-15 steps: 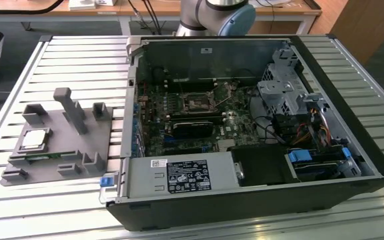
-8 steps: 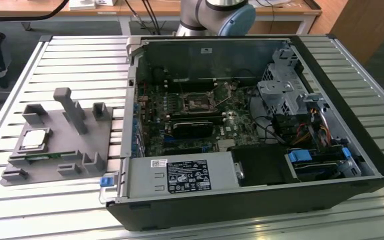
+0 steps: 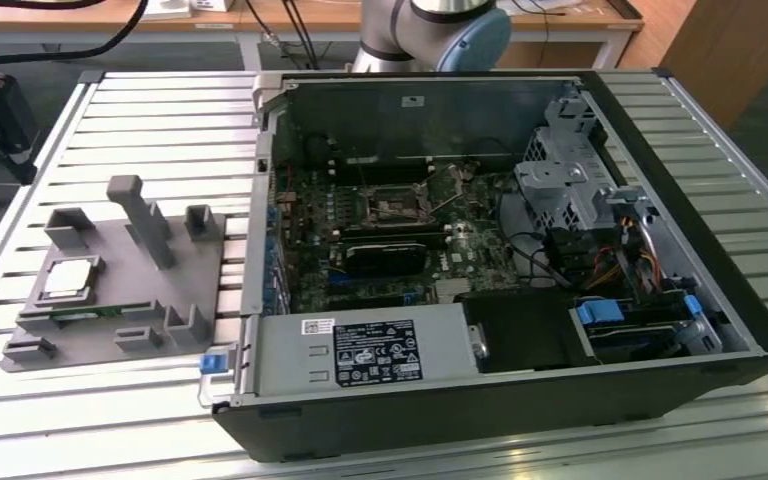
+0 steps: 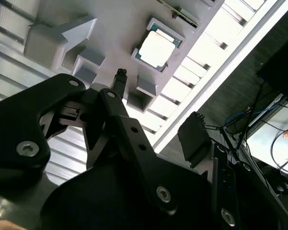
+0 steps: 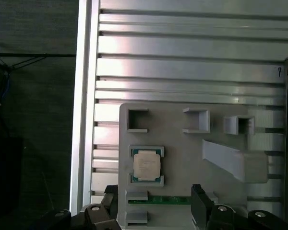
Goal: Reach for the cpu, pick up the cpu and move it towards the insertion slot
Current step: 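Pick up the cpu and move it towards the insertion slot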
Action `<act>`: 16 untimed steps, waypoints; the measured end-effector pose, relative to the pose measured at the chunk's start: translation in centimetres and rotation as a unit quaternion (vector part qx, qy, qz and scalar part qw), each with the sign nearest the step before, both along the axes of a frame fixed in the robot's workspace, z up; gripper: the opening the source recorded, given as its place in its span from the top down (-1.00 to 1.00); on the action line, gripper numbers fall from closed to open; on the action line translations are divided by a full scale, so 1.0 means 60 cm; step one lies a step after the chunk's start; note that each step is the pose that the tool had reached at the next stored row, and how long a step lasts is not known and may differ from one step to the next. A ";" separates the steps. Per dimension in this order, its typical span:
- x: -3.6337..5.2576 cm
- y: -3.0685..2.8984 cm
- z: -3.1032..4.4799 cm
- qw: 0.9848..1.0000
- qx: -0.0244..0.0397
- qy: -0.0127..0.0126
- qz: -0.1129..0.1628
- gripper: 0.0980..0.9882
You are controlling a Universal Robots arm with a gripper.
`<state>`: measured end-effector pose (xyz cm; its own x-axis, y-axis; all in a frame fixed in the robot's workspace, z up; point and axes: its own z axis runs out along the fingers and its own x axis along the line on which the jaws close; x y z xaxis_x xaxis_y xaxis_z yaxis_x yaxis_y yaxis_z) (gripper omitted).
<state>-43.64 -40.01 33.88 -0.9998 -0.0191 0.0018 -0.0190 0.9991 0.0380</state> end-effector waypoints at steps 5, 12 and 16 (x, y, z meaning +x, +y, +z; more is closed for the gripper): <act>-0.003 -0.0002 -0.015 1.000 0.000 0.000 0.000 -0.37; -0.005 -0.0036 -0.036 1.000 0.000 0.005 0.002 -0.37; -0.005 -0.0050 -0.048 1.000 0.000 0.009 0.007 -0.37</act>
